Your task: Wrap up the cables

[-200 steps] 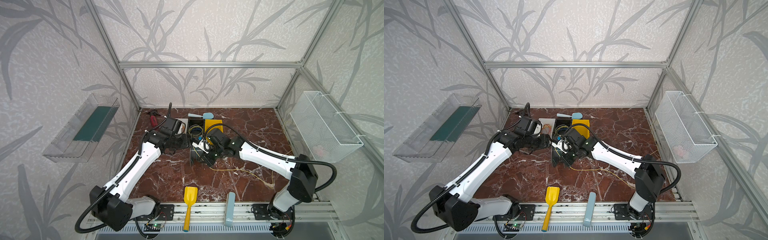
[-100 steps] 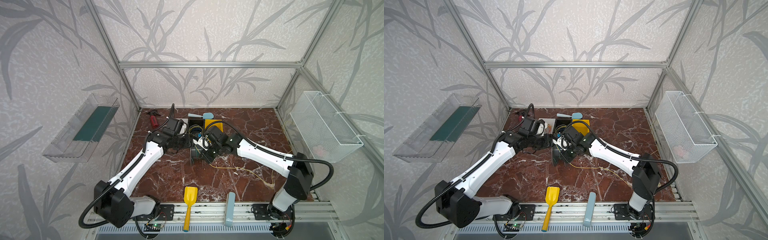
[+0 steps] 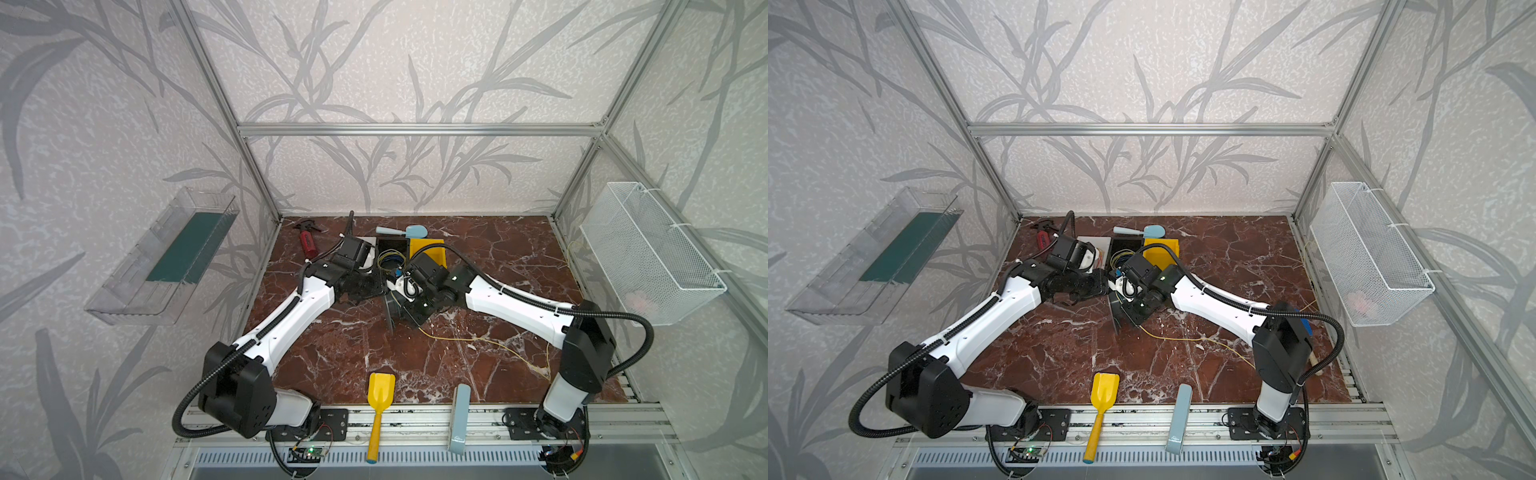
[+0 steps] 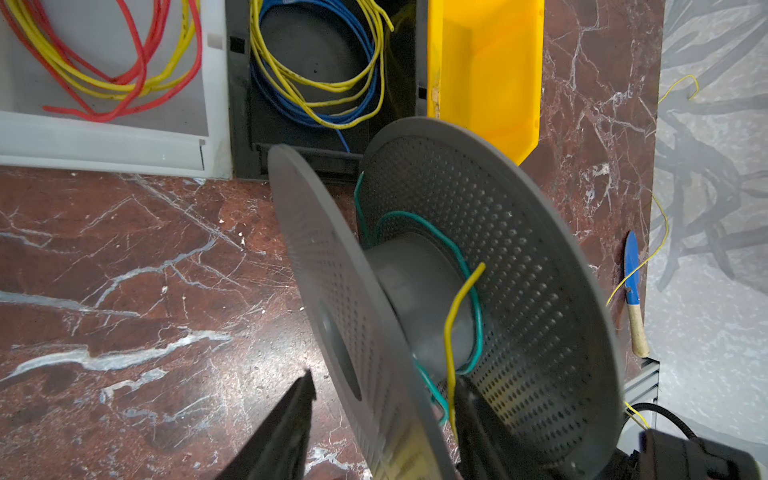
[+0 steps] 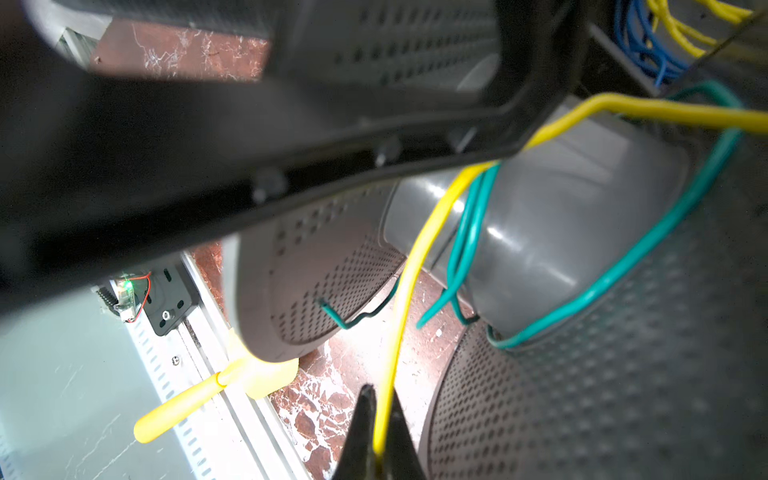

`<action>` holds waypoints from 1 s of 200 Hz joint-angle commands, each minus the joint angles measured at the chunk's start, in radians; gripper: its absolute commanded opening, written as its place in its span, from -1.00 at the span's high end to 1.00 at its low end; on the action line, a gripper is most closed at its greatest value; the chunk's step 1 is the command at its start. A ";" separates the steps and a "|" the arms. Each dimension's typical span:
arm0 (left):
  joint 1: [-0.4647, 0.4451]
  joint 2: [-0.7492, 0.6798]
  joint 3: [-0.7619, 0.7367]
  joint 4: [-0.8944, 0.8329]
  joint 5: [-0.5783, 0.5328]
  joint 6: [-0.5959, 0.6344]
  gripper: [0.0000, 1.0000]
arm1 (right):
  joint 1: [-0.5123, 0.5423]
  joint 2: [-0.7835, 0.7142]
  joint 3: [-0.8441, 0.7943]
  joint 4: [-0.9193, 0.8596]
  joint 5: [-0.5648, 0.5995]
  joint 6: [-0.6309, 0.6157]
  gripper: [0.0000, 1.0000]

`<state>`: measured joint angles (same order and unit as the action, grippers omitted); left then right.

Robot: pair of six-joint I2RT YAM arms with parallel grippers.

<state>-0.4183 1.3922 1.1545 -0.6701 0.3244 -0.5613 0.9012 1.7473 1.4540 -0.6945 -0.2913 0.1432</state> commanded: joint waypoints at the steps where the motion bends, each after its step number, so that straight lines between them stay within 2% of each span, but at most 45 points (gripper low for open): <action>1: -0.005 -0.020 -0.036 0.113 0.069 -0.023 -0.17 | 0.020 -0.002 0.025 0.030 -0.033 -0.006 1.00; 52: 0.038 -0.125 -0.149 0.220 0.173 -0.089 -0.30 | 0.020 0.015 0.048 0.048 -0.045 0.017 1.00; 93: 0.038 -0.183 -0.183 0.214 0.181 -0.099 -0.34 | 0.020 0.022 0.073 0.067 -0.075 0.057 1.00; 142: 0.028 -0.155 -0.168 0.211 0.155 -0.112 -0.33 | 0.025 0.044 0.095 0.047 -0.054 0.064 1.00; 165: 0.011 -0.129 -0.158 0.187 0.120 -0.096 -0.25 | 0.026 0.047 0.104 0.039 -0.039 0.062 1.00; 200: 0.001 -0.092 -0.158 0.164 0.095 -0.089 0.02 | 0.026 0.050 0.123 0.055 -0.043 0.075 1.00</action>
<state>-0.3828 1.2751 0.9806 -0.4656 0.4137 -0.6811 0.9173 1.7931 1.5188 -0.6983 -0.3290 0.2199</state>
